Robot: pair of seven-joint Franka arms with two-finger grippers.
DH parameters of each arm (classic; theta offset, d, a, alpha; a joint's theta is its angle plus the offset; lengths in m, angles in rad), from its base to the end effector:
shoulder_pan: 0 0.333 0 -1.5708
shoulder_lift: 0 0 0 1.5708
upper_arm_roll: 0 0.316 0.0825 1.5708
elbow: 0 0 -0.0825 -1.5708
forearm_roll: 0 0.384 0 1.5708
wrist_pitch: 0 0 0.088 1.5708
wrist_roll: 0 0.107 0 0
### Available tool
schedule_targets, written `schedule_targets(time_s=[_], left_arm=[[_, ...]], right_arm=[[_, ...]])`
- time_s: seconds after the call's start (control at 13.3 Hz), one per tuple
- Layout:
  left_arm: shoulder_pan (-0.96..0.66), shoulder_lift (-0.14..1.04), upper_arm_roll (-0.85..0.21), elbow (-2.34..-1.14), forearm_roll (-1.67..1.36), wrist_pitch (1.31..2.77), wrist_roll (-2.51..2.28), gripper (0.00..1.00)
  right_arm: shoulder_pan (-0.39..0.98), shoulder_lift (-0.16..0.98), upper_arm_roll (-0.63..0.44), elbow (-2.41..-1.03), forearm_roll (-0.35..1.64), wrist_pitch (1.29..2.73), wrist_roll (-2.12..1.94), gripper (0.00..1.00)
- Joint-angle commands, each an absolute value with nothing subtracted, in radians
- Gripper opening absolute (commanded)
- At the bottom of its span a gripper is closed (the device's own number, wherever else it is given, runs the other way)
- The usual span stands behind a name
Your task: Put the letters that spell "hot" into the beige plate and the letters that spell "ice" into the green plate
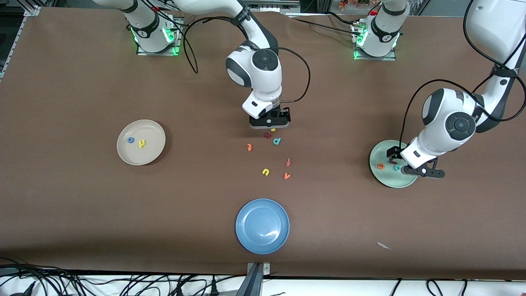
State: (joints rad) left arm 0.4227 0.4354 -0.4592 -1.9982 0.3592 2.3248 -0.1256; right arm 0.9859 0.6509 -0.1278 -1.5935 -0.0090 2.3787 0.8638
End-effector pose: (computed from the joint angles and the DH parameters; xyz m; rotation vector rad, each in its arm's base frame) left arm 0.6008 -0.0076 0.2558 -3.0655 0.2036 0.0601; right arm 0.4544 0.5462 0.2681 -3.0803 -0.0488 -0.2359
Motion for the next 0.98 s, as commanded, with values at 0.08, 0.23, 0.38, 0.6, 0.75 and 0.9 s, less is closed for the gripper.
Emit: schedule_targets(time_s=[0.08,0.23,0.38,0.6,0.75,0.9], left_arm=[[0.436,0.42,-0.472,-2.002,0.382,2.307,-0.118,1.0],[0.436,0.42,-0.472,-2.002,0.382,2.307,-0.118,1.0],[0.436,0.422,-0.472,-2.002,0.382,2.307,-0.118,1.0],[0.436,0.422,-0.472,-2.002,0.382,2.307,-0.118,1.0],[0.437,0.422,-0.472,-2.002,0.382,2.307,-0.118,1.0],[0.437,0.422,-0.472,-2.002,0.382,2.307,-0.117,1.0]], right_arm=[[0.994,0.641,-0.135,-1.592,-0.025,2.364,0.876,0.99],[0.994,0.644,-0.135,-1.594,-0.032,2.362,0.879,0.99],[0.994,0.644,-0.135,-1.594,-0.032,2.362,0.88,0.99],[0.994,0.643,-0.155,-1.592,-0.037,2.364,0.885,0.99],[0.996,0.647,-0.155,-1.594,-0.052,2.365,0.893,0.99],[1.002,0.65,-0.153,-1.597,-0.052,2.364,0.897,0.99]])
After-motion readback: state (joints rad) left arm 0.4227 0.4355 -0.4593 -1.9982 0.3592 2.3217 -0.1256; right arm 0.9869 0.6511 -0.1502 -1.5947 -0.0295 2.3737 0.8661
